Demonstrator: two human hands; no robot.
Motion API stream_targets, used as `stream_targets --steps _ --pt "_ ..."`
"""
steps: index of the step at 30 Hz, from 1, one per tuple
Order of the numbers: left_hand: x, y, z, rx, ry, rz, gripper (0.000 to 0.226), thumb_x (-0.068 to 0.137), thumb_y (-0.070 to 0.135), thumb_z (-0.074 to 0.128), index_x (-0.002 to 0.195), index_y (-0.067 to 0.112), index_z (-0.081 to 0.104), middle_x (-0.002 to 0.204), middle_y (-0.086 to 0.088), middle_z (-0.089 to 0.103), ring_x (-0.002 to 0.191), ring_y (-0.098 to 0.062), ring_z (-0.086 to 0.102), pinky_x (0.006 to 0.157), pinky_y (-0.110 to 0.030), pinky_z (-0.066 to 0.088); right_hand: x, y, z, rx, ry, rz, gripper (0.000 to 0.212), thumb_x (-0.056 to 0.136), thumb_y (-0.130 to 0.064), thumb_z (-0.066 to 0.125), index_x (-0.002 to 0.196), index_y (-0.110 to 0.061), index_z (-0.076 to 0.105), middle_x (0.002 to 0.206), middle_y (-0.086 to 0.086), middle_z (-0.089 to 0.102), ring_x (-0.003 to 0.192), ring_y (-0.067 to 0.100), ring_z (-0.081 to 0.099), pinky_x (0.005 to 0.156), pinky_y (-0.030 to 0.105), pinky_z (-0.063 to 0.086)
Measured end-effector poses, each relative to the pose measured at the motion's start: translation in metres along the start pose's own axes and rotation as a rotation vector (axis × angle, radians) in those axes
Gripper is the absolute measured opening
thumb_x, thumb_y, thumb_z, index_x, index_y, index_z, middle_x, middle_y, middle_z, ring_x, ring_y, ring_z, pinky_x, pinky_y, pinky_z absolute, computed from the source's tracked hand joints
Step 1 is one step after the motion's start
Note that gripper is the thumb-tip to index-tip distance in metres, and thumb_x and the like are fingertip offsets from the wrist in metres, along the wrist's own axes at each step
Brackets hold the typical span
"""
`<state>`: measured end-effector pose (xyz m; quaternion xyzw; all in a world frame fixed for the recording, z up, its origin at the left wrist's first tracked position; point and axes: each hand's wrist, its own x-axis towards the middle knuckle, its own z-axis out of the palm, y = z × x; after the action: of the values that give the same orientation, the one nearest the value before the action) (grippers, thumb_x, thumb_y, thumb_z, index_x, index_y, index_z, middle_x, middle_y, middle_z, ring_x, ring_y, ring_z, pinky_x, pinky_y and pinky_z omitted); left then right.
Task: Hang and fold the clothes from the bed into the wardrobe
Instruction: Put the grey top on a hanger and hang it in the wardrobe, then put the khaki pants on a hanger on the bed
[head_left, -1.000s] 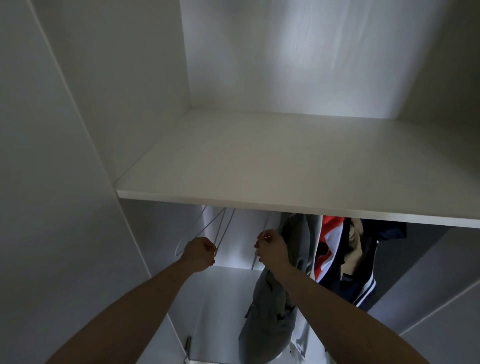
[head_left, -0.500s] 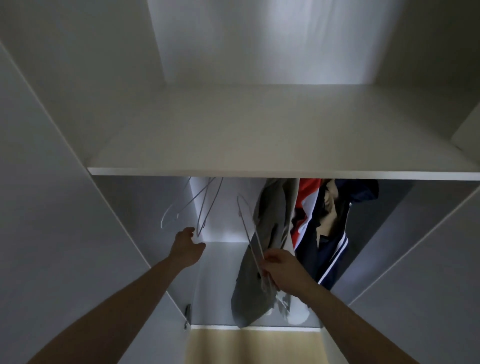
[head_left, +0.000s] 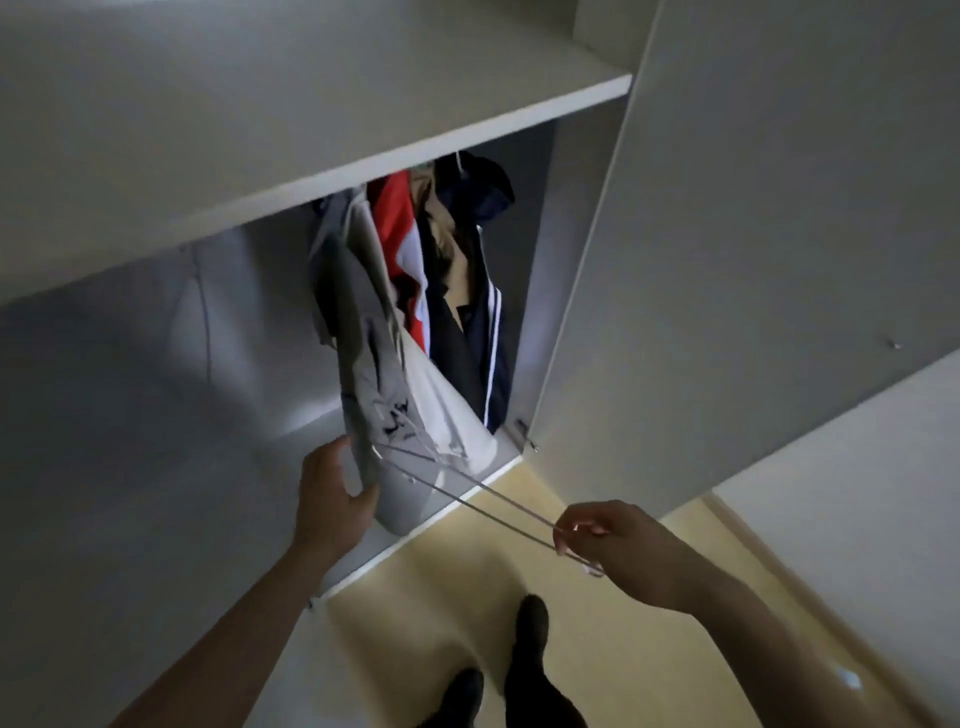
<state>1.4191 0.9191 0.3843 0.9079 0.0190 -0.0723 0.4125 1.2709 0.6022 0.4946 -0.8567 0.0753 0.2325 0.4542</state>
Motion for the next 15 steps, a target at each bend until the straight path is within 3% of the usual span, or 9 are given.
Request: stream_targets --steps 2,6,11,15 --pt "-0.013 0.004 0.011 0.101 -0.101 0.142 0.064 0.079 0.002 0.080 0.138 0.005 0.055 0.134 -0.018 0.053 0.126 -0.036 0.050 0.107 -0.050 0.044 -0.038 0.017 0.008 0.008 0.047 0.063 0.021 0.096 -0.031 0.051 0.087 -0.031 0.070 0.084 0.002 0.067 0.074 0.023 0.058 0.069 0.029 0.046" --pt "-0.042 0.021 0.044 0.179 -0.295 0.369 0.046 0.079 0.006 0.081 0.122 0.003 0.066 0.124 -0.016 0.063 0.120 -0.036 0.057 0.104 -0.047 0.044 -0.117 0.049 0.024 0.088 0.191 0.185 0.024 0.101 -0.032 0.051 0.085 -0.030 0.069 0.063 -0.004 0.046 0.057 0.009 0.038 0.054 0.016 0.035" --pt "-0.077 0.070 0.092 0.145 -0.604 0.471 0.020 0.087 0.011 0.077 0.094 0.028 0.071 0.108 0.011 0.070 0.110 -0.013 0.063 0.097 -0.034 0.045 -0.221 0.085 0.044 0.256 0.445 0.300 0.023 0.097 -0.034 0.053 0.082 -0.030 0.070 0.064 -0.005 0.039 0.063 0.015 0.035 0.061 0.031 0.029" --pt "-0.115 0.120 0.129 0.205 -0.764 0.514 0.004 0.091 0.034 0.072 0.091 0.036 0.070 0.103 0.018 0.071 0.103 -0.005 0.064 0.090 -0.028 0.046 -0.309 0.110 0.063 0.364 0.664 0.381 0.033 0.086 -0.051 0.050 0.088 -0.026 0.071 0.060 -0.012 0.043 0.061 0.013 0.039 0.062 0.032 0.032"
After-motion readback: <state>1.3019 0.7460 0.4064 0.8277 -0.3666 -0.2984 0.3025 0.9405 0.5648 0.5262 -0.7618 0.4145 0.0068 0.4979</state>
